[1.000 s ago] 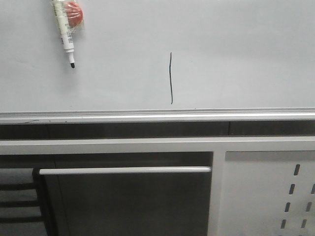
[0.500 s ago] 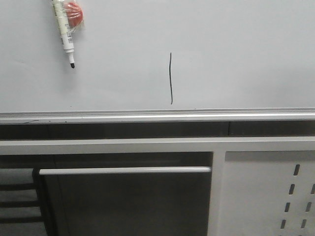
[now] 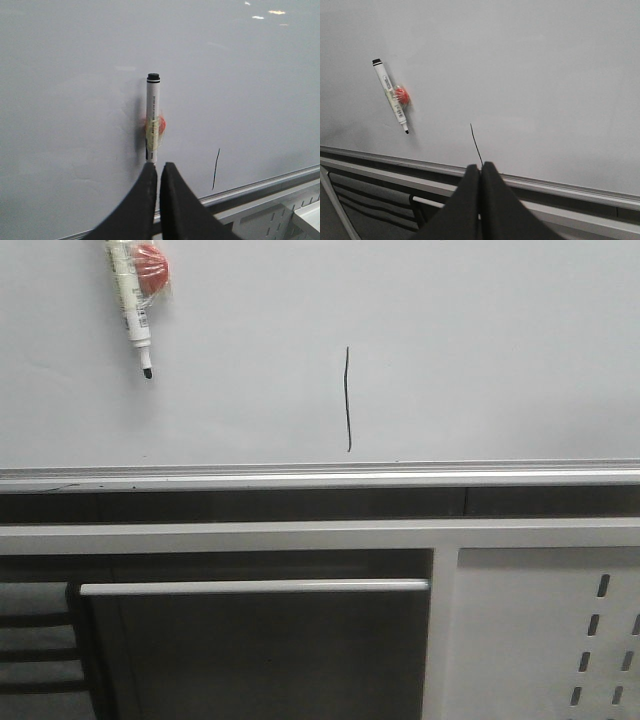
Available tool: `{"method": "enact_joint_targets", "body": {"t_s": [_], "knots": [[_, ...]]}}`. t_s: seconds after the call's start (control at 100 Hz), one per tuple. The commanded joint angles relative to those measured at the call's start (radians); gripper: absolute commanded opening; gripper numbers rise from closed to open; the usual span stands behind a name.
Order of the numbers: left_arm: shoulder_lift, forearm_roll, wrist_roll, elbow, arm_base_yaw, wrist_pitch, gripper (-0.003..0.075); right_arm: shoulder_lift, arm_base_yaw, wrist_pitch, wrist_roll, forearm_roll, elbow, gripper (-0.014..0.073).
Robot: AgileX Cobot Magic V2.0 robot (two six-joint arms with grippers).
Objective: Write number 1 on whiteboard
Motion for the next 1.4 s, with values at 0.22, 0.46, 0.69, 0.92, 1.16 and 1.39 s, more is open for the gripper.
{"method": "enact_joint_targets", "body": {"t_s": [0.22, 0.46, 0.69, 0.92, 1.16, 1.39], "knots": [[0.008, -0.002, -0.002, -0.027, 0.000, -0.012, -0.0020, 0.010, -0.005, -0.068, -0.004, 0.012, -0.026, -0.0049], [0.008, -0.002, -0.002, -0.027, 0.000, -0.012, -0.0020, 0.010, -0.005, -0.068, -0.004, 0.012, -0.026, -0.0049], [0.008, 0.244, -0.129, -0.024, 0.013, -0.034, -0.0020, 0.010, -0.005, -0.068, -0.004, 0.012, -0.026, -0.0049], [0.005, 0.988, -0.872, -0.020, 0.227, 0.023, -0.0020, 0.010, -0.005, -0.068, -0.004, 0.012, -0.026, -0.0049], [-0.102, 1.270, -1.160, 0.038, 0.396, 0.128, -0.0020, 0.010, -0.005, -0.068, -0.004, 0.012, -0.026, -0.0049], [-0.223, 1.262, -1.162, 0.165, 0.473, 0.126, -0.0020, 0.010, -0.005, -0.068, -0.004, 0.012, -0.026, -0.0049]]}}
